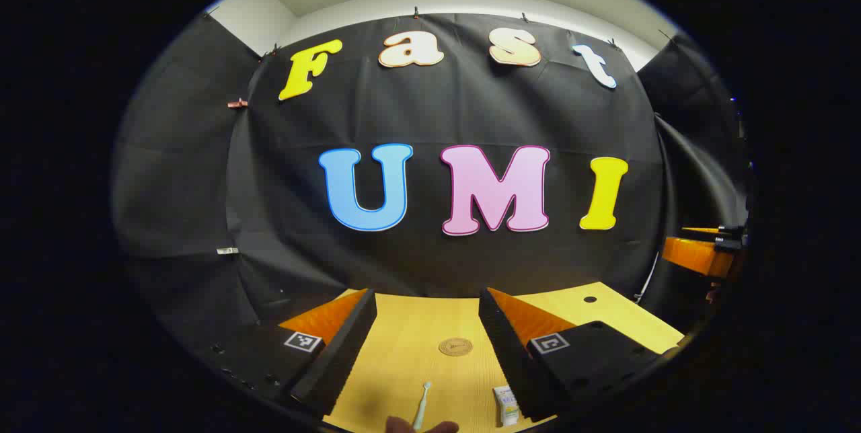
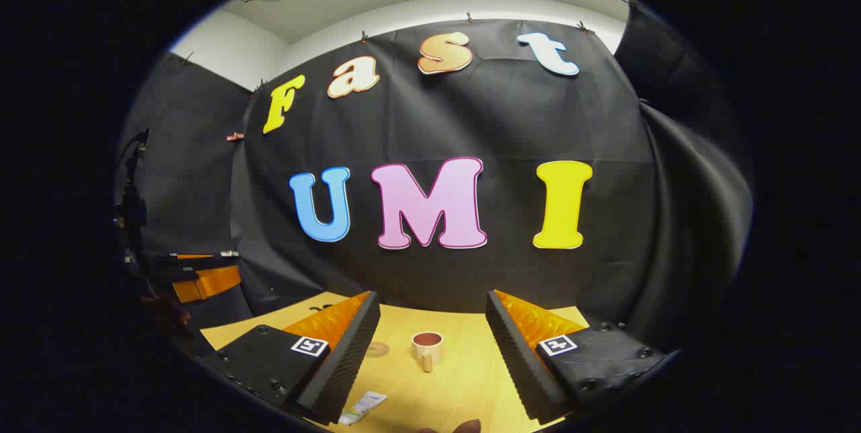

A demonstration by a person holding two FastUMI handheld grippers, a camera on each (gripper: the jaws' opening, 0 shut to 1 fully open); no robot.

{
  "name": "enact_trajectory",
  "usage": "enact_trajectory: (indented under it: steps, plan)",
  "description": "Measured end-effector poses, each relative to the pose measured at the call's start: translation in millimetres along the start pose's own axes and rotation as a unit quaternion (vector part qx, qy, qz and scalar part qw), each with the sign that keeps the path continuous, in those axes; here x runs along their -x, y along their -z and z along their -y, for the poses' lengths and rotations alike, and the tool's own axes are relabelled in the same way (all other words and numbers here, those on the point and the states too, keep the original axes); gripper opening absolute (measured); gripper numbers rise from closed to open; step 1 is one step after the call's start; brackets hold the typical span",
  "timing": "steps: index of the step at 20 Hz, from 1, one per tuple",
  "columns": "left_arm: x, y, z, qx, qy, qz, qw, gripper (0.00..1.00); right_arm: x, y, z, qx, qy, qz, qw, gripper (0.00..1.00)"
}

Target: Put the toothbrush and toothpaste on the desktop into the cup, then pick up the cup and place it on the coaster on the desktop.

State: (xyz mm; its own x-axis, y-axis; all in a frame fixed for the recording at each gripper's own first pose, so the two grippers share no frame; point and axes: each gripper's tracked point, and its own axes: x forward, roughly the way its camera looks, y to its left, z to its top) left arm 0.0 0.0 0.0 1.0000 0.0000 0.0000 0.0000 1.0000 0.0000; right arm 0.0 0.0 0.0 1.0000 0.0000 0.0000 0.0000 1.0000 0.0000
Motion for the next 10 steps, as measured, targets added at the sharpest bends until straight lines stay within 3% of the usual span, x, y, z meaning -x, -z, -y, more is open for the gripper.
enact_trajectory:
  steps: [10]
  plan:
    - [-4, 13, -33, 0.009, 0.033, -0.008, 0.999, 0.97, 4, 25, -46, -0.004, 0.025, -0.038, 0.999, 0.98]
